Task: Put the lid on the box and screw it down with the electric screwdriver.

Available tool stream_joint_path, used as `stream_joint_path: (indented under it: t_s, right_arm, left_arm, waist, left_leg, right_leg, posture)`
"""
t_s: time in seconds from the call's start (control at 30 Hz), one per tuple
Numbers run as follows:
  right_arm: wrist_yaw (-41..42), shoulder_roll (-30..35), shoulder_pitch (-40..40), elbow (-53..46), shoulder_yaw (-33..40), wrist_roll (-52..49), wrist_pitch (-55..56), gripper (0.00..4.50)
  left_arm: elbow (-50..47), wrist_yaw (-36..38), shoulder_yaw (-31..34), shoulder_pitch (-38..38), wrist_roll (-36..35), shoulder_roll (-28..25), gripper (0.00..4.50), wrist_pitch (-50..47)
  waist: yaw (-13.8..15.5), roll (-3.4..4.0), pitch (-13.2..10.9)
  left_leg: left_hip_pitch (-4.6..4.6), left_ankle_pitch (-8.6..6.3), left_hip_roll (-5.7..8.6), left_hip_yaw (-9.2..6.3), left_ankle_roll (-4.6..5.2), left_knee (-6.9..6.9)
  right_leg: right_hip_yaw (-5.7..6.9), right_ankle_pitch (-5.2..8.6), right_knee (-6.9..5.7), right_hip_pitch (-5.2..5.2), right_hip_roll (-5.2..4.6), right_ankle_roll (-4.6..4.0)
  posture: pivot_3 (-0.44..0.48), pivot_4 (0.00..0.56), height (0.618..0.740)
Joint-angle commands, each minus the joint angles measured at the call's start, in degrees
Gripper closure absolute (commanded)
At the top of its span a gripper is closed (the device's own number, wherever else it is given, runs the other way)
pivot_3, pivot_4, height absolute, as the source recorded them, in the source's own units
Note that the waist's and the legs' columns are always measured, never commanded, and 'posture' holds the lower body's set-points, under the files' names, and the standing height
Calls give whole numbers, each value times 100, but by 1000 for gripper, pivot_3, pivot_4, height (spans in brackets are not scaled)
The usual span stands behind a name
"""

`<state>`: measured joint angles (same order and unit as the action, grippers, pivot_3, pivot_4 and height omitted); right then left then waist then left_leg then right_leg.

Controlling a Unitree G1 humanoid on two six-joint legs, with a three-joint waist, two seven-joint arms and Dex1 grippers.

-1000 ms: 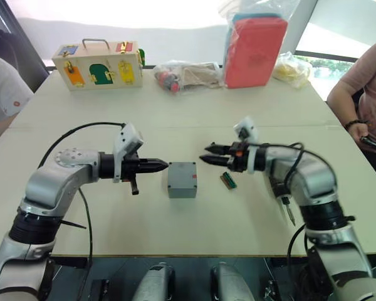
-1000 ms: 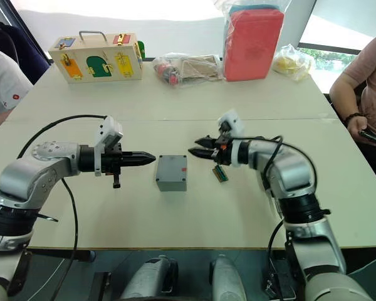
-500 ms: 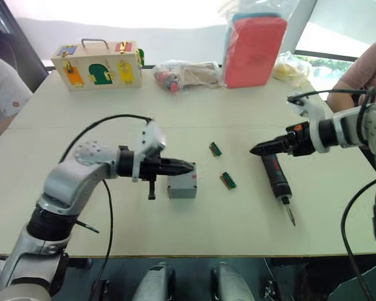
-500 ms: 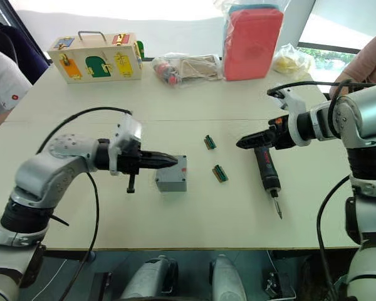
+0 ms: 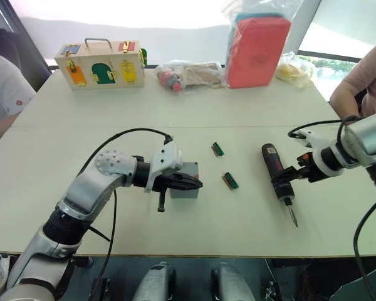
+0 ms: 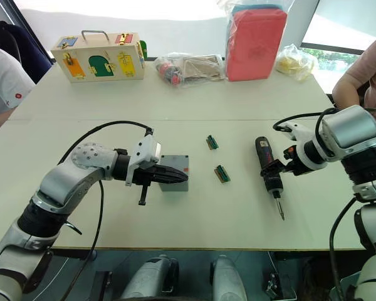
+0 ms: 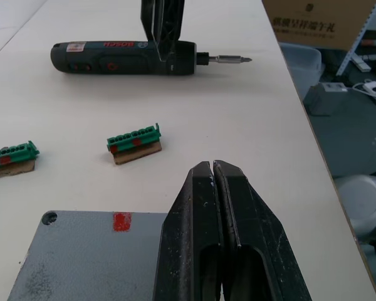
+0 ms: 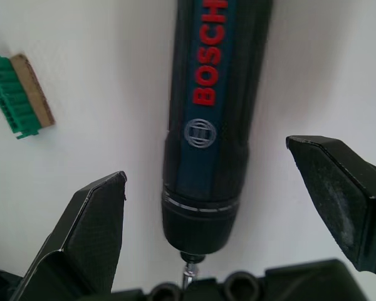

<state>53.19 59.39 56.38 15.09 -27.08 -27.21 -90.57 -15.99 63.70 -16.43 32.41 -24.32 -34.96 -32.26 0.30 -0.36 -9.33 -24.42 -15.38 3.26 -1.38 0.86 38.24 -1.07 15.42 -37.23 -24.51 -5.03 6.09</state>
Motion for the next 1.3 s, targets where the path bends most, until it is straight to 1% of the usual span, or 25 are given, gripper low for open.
stream_joint_path:
  t_s: [0.03,0.1,0.2,0.33,0.4,0.5,0.57,0.6,0.63,0.7,0.73,0.77,0.8,0.83,0.87,0.93,1.0,1.1,1.17,1.3]
  right_arm:
    - [89,-61,50,20,-205,111,239,37]
    - [95,-184,27,182,-339,213,418,37]
    - [237,-115,-40,71,-706,430,723,671]
    - [370,-54,-159,-112,-910,568,771,2045]
    - [311,-101,-329,-188,-846,619,802,2622]
    - [63,-331,-268,209,-358,785,1006,2669]
    - [-349,-706,308,1042,295,1023,1797,2669]
    - [-477,-827,489,1287,481,1110,2076,2669]
    - [-595,-919,648,1482,630,1196,2347,2669]
    - [-1054,-1014,871,1565,944,1463,3192,2669]
    - [-1257,-1105,880,1463,1229,1470,3676,2669]
    - [-1445,-1351,813,1230,1854,1151,3969,2669]
    - [-1561,-1554,743,1046,2305,909,4112,2669]
    - [-1488,-1973,406,354,2983,341,4574,2669]
    - [-1434,-2276,161,-154,3415,-24,4885,2669]
    - [-1737,-3041,-362,-1252,4038,-728,4920,2669]
    - [-2126,-3678,-757,-1972,4103,-1013,4802,2669]
    - [-2375,-4386,-1338,-2756,3750,-1099,4989,2669]
    - [-2278,-4601,-1677,-3040,3408,-986,5203,2669]
    - [-2186,-4636,-2025,-3122,3016,-730,5450,2669]
  left_arm:
    - [-214,-125,156,-25,-55,40,4500,-26]
    - [-257,-225,175,-83,-77,77,4500,-74]
    - [-284,-308,232,-189,-66,18,4500,-124]
    - [-298,-356,359,-282,-88,-69,4500,-151]
    - [-248,-413,447,-310,-75,-79,4500,-151]
    - [-86,-464,658,-297,-79,-177,4500,-159]
    - [106,-466,943,-260,-155,-285,4500,-206]
    - [168,-455,1035,-260,-179,-324,4500,-212]
    - [233,-445,1115,-257,-197,-358,4500,-218]
    - [478,-476,1306,-232,-230,-412,4500,-245]
    - [611,-499,1357,-234,-186,-452,4500,-220]
    - [680,-533,1391,-237,-192,-442,4500,-261]
    - [719,-538,1414,-248,-203,-444,4500,-279]
    - [692,-555,1391,-250,-255,-398,4500,-360]
    - [674,-551,1384,-253,-297,-372,4500,-413]
    - [637,-533,1295,-237,-320,-333,4500,-532]
    - [654,-517,1217,-175,-281,-318,4500,-598]
    - [653,-538,1022,-21,-123,-326,4500,-613]
    - [608,-503,879,67,-81,-326,4500,-674]
    - [617,-412,669,121,72,-392,4500,-626]
  waist:
    - [21,0,0]
    - [30,0,0]
    - [28,-1,1]
    - [24,-1,1]
    - [34,-5,3]
    - [31,-19,12]
    - [-22,-36,18]
    - [-90,-30,13]
    - [-113,-22,9]
    - [-116,-9,2]
    - [-115,-5,0]
    - [-114,-5,0]
    - [-116,-5,0]
    - [-124,-5,0]
    - [-128,-7,1]
    - [-139,-7,0]
    - [-138,-7,0]
    - [-64,-10,2]
    - [3,-10,2]
    - [13,-10,2]
  left_leg:
    - [0,0,0,0,0,2]
    - [-1,0,1,0,0,3]
    - [0,0,2,0,0,4]
    - [1,0,1,-3,0,4]
    - [1,0,0,-6,0,4]
    - [6,0,1,-10,0,5]
    - [13,0,1,-10,0,5]
    - [21,1,0,-6,-1,5]
    - [22,2,4,-1,-3,2]
    - [20,4,5,4,-6,-5]
    - [15,7,4,4,-12,-6]
    - [4,28,2,4,-49,-12]
    - [-7,31,-3,2,-53,-21]
    - [-12,32,-5,2,-54,-25]
    - [-13,32,-9,1,-55,-29]
    - [-13,31,-17,-7,-54,-32]
    - [-12,31,-20,-12,-54,-22]
    - [-7,33,-12,-20,-57,-4]
    - [-3,24,5,-26,-40,0]
    - [-1,33,11,-26,-56,4]
  right_leg:
    - [1,0,0,1,0,0]
    - [1,0,0,2,-1,0]
    - [2,0,-1,3,0,0]
    - [5,0,-1,4,2,0]
    - [9,0,-1,5,2,0]
    - [13,0,1,15,1,0]
    - [12,0,2,21,1,0]
    - [10,-3,2,24,4,-4]
    - [8,-6,1,23,2,-7]
    - [4,-6,-12,5,3,-7]
    - [4,-6,-15,-3,3,-7]
    - [5,-5,-19,-20,6,-7]
    - [7,-5,-18,-35,12,-7]
    - [6,-5,-19,-43,15,-7]
    - [3,-5,-19,-45,22,-7]
    - [6,-6,-20,-36,31,-6]
    - [0,-6,-36,-34,32,-6]
    - [1,-5,-55,-26,30,-7]
    - [2,-5,-53,-20,25,-7]
    - [5,-5,-54,-19,26,-7]
  posture:
    - [0,150,738]
    - [0,150,738]
    - [0,150,738]
    - [0,150,738]
    - [0,150,738]
    - [0,150,738]
    - [0,150,738]
    - [0,150,738]
    - [0,150,738]
    - [0,150,738]
    - [0,150,738]
    - [0,150,738]
    - [0,150,738]
    - [0,150,738]
    - [0,150,738]
    - [0,150,738]
    - [0,150,738]
    - [0,150,738]
    - [0,150,738]
    - [0,150,738]
